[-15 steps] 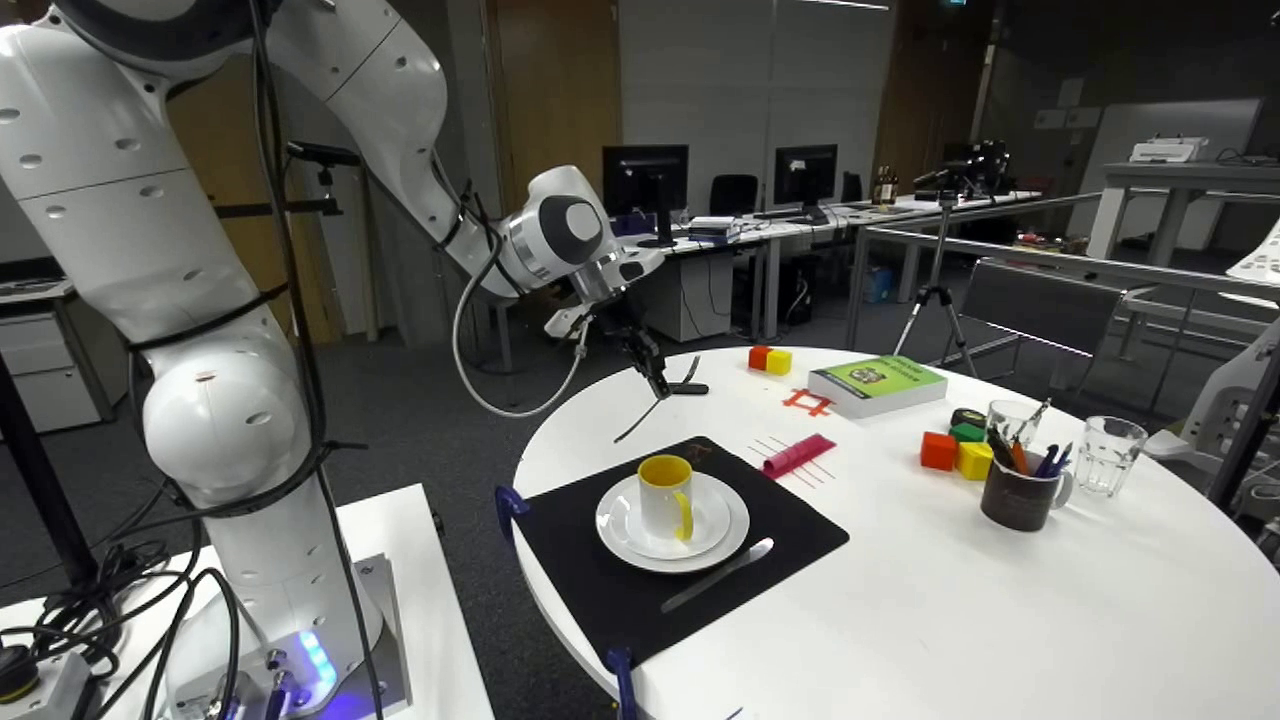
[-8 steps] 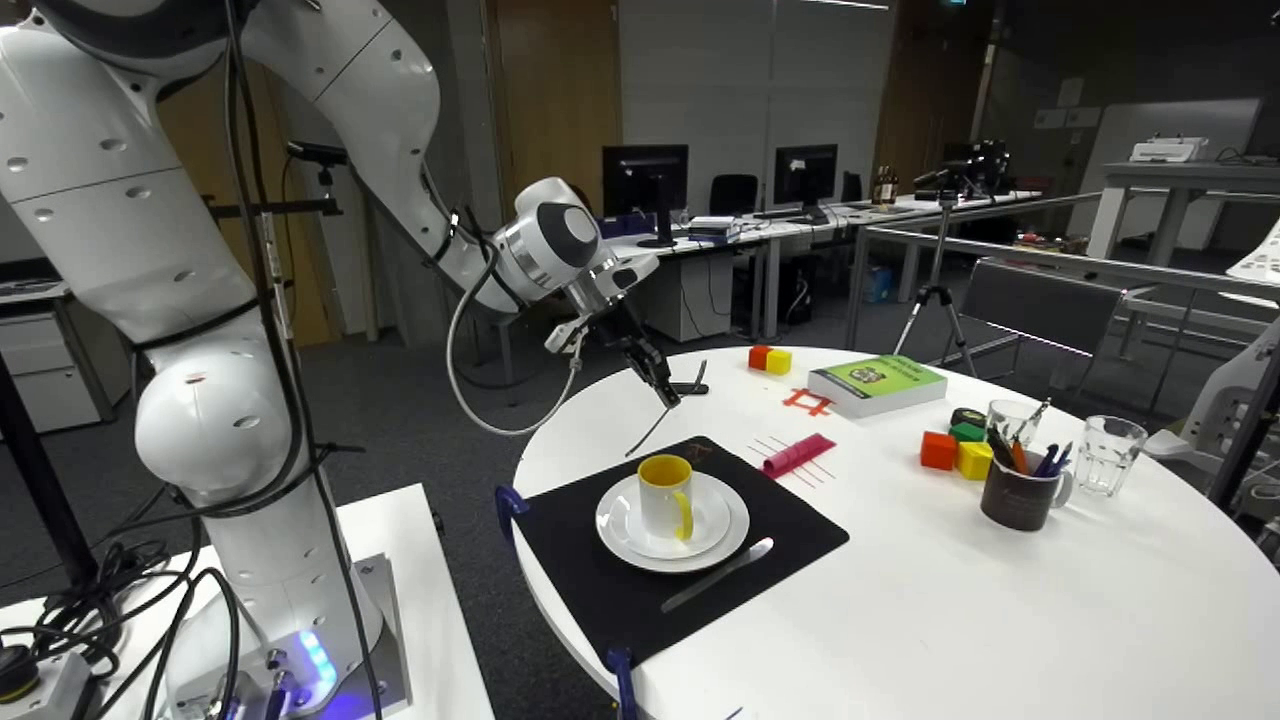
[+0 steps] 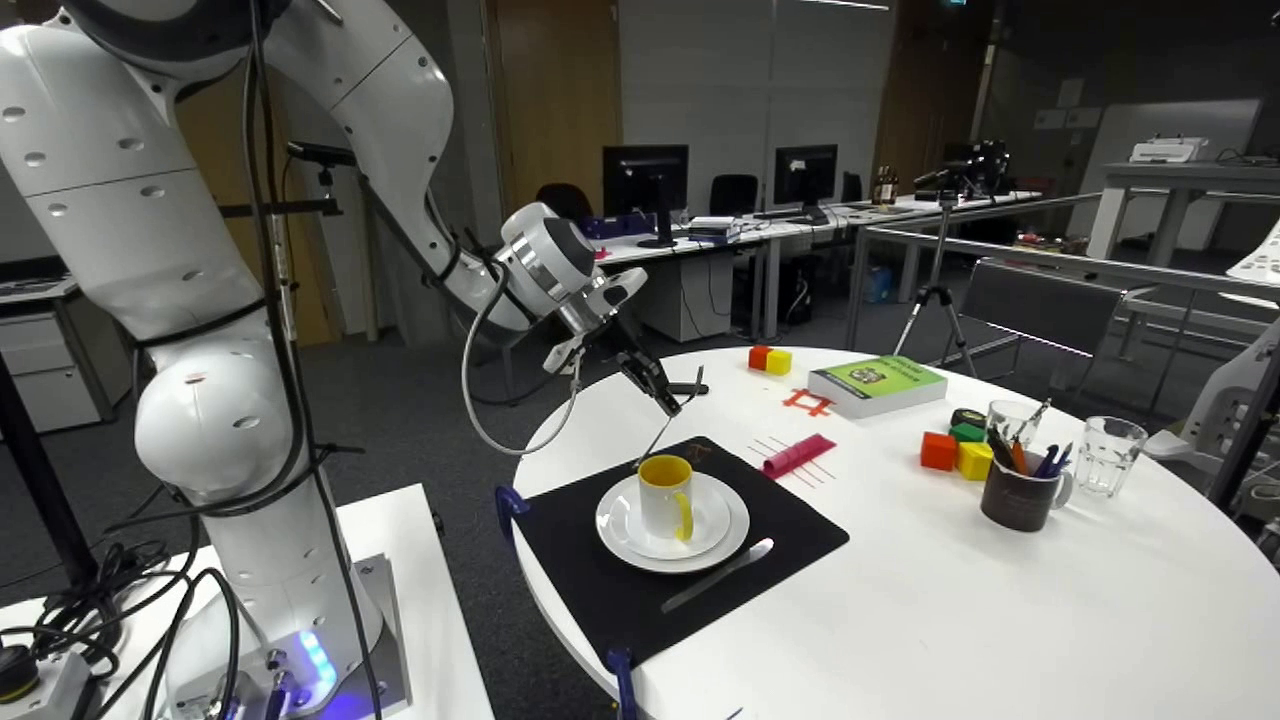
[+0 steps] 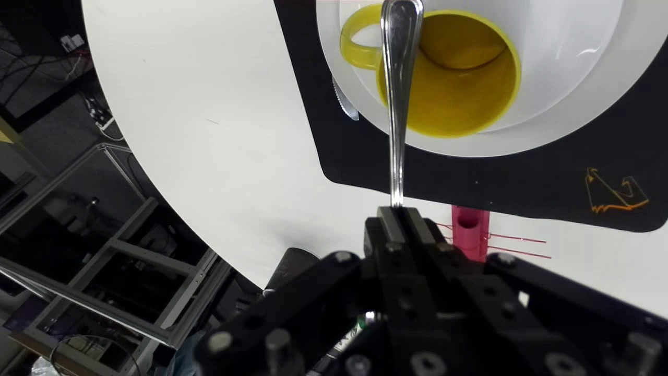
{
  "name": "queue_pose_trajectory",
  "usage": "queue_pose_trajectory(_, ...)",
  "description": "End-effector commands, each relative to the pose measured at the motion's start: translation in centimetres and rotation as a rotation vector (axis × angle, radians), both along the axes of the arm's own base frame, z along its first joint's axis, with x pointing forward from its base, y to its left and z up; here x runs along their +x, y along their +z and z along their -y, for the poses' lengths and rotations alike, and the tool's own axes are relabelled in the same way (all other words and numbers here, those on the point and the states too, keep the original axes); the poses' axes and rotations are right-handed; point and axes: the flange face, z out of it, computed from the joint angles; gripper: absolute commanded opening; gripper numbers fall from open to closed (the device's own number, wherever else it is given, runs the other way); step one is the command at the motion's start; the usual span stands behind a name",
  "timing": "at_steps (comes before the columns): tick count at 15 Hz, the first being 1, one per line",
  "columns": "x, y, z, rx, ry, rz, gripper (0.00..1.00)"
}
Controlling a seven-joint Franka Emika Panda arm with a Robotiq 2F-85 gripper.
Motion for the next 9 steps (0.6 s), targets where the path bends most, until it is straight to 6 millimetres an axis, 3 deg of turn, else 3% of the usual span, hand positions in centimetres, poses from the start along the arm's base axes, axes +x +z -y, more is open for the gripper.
queue_pose_trajectory(1,0.2,-0.9,0.2,-0.007,0.006,0.043,0.01)
queue_pose_trajectory(9,1.2,-3.1,-0.2,-0.022,-0.018,0.155,0.01)
